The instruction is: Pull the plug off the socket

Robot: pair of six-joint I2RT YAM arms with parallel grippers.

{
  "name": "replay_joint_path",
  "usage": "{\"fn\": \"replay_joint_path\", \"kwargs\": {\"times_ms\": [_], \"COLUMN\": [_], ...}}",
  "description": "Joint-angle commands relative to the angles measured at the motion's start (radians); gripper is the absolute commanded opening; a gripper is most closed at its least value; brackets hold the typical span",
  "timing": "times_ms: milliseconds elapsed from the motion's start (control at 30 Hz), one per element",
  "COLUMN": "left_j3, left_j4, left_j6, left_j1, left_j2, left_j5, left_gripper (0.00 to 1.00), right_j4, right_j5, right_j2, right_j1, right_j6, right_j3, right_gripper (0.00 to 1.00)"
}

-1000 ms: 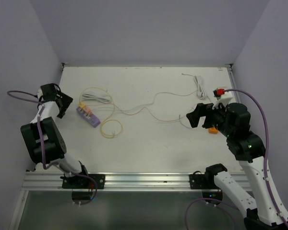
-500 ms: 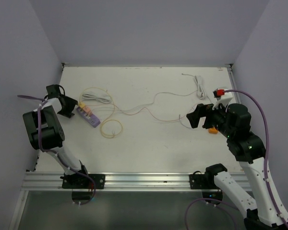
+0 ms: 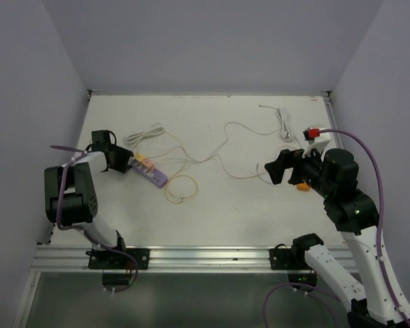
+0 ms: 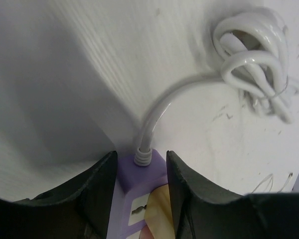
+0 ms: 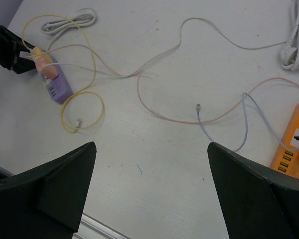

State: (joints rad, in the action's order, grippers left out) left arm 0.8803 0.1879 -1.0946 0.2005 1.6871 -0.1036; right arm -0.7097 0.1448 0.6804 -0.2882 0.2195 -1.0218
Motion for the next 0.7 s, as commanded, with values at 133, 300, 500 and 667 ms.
{"fn": "replay_joint_path", "kwargs": {"times_ms": [133,300,500,667], "left_j3": [-0.128,-0.147,-0.144,-0.161], "left_j4": [-0.099,-0.128,-0.149,-0.171], "left_j6": [-0.224,-0.287,-0.318,-0.338], "left_j1": [-0.222,-0.371,-0.541,-0.66], "left_j2": [-0.13,-0.162,-0.145,-0.125], "left_j5": [-0.042,-0.013,0.013,0.021], "left_gripper": [0.48,0.48,0.48,0.48], "right_j4": [-0.01,-0.017,-0.025,-0.034], "right_j5": [0.134,0.208,0.239,0.213], "right_j2": [0.042,0.085,0.13,0.156], "right_j1": [-0.006,-0.006,-0.014,-0.048], "right_j6": [-0.008,-0.003,0.012,0.026], "right_j3": [-0.012,-0.003,0.011,0.038], "right_gripper": [0.99,0.99,0.99,0.99]}}
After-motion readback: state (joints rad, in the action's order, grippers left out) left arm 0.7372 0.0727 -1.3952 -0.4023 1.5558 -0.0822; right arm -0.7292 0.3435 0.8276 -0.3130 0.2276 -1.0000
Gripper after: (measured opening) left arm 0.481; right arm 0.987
